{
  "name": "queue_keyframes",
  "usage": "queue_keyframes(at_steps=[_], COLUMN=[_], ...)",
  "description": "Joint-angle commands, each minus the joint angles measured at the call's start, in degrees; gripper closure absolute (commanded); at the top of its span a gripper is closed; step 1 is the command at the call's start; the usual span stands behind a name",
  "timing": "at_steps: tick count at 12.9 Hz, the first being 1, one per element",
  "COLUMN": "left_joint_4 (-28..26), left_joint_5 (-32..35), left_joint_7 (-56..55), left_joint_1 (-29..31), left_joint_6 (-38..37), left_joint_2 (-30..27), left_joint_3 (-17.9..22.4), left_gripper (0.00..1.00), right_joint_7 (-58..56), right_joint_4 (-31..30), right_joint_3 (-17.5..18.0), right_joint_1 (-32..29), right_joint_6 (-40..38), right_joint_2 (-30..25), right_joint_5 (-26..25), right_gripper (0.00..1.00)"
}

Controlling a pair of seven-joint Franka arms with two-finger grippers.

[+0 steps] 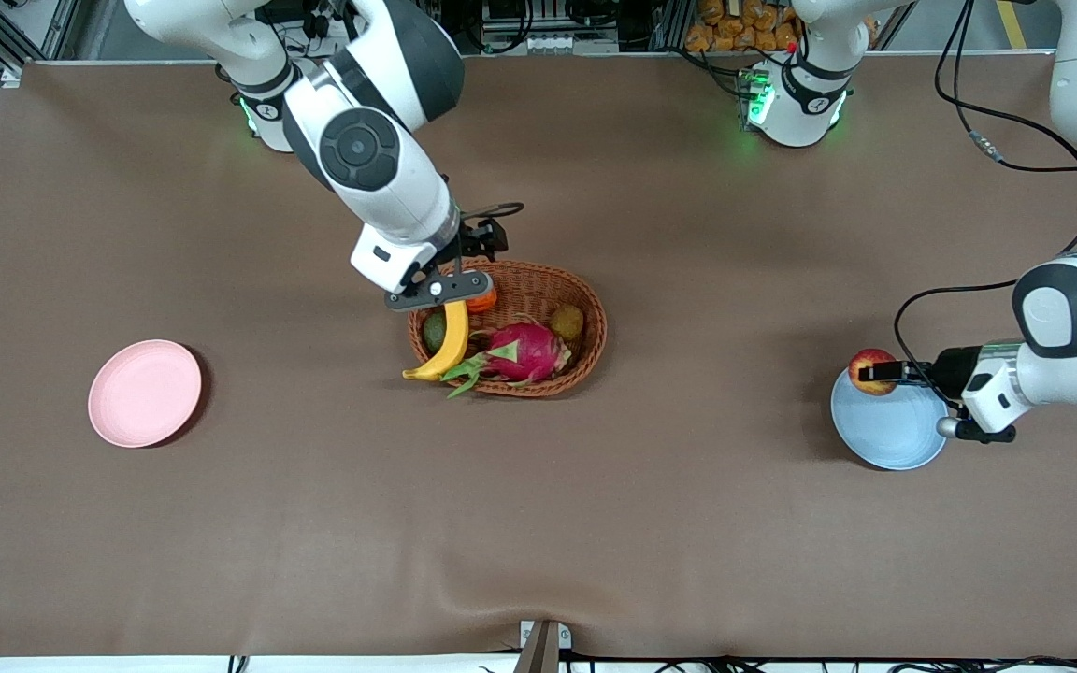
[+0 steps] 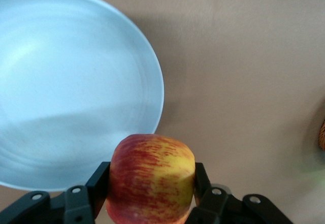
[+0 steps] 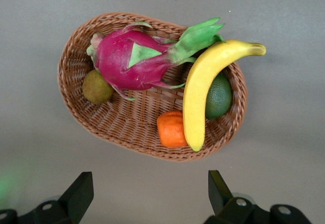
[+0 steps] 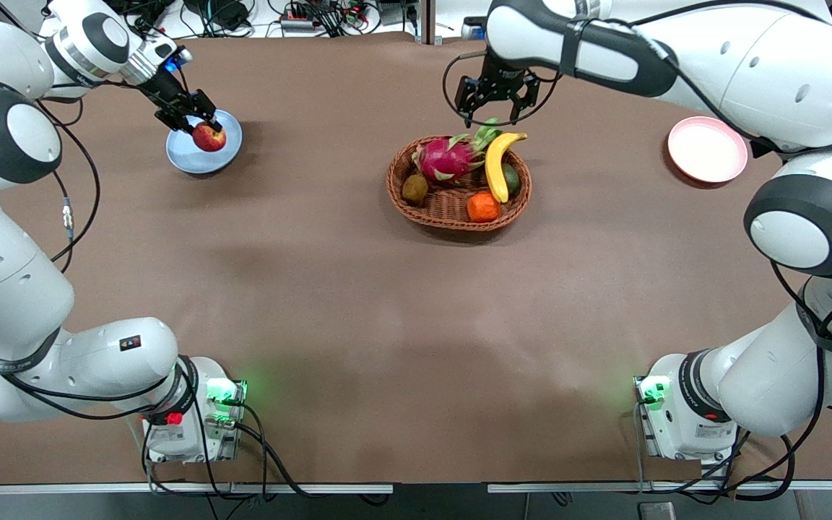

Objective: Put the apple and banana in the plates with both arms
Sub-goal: 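Lower the apple onto the blue plate while the right gripper reaches the banana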

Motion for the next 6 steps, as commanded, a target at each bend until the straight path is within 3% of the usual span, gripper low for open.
queue_keyframes(at_steps=[1, 6], left_joint_4=[5.6, 6.1], left_joint_5=[-1.1, -7.4], left_joint_7=[5.5, 13.7], left_joint_1=[2.5, 5.3], left_joint_6=[-0.6, -0.5], left_joint_2=[5.2, 8.2], left_joint_3=[-0.5, -0.5], left_gripper=[1.00, 1.00], right_joint_7=[1.1, 2.7], right_joint_4=[-2.1, -2.1], right_joint_3=[-0.7, -0.8], right_joint_1=[0.8, 2.0], right_joint_6=[1.9, 3.4], right_joint_2=[-0.2, 2.8], right_joint_5=[-0.1, -0.2], right_gripper=[0.00, 0.00])
